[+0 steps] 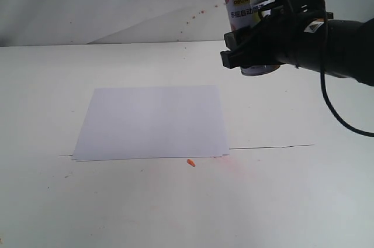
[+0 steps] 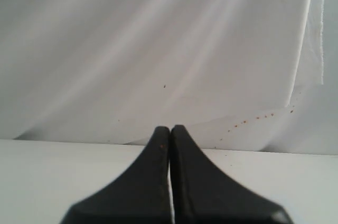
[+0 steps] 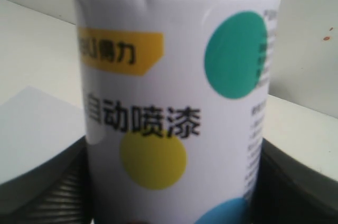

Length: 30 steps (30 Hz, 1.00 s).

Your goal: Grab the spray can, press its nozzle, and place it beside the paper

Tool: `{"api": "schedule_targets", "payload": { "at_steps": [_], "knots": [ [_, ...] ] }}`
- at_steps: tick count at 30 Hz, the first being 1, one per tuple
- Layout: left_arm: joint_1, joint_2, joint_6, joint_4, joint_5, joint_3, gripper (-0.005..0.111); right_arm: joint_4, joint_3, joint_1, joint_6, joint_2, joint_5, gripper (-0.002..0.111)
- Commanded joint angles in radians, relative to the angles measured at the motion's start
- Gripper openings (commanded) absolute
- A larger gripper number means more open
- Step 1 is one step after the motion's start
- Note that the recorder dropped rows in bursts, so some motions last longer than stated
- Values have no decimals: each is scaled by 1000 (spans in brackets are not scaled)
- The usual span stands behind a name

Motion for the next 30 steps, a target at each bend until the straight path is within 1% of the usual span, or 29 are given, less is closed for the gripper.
{"api": "schedule_targets", "payload": {
  "at_steps": [1, 6, 11, 24, 30],
  "knots": [
    [-3, -2, -58, 59, 46, 7, 0, -7, -3, 2, 15, -18, -34, 0],
    [-3, -2, -60, 112, 35, 7, 0, -7, -3, 2, 15, -18, -10, 0],
    [-3, -2, -60, 109, 35, 7, 0, -5, -3, 2, 15, -18, 15, 0],
    [-3, -2, -60, 109, 33, 7, 0, -15, -3, 2, 13, -22, -21, 0],
    [-3, -2, -60, 109, 33, 7, 0, -52, -3, 2, 11, -22, -27, 0]
  ]
}}
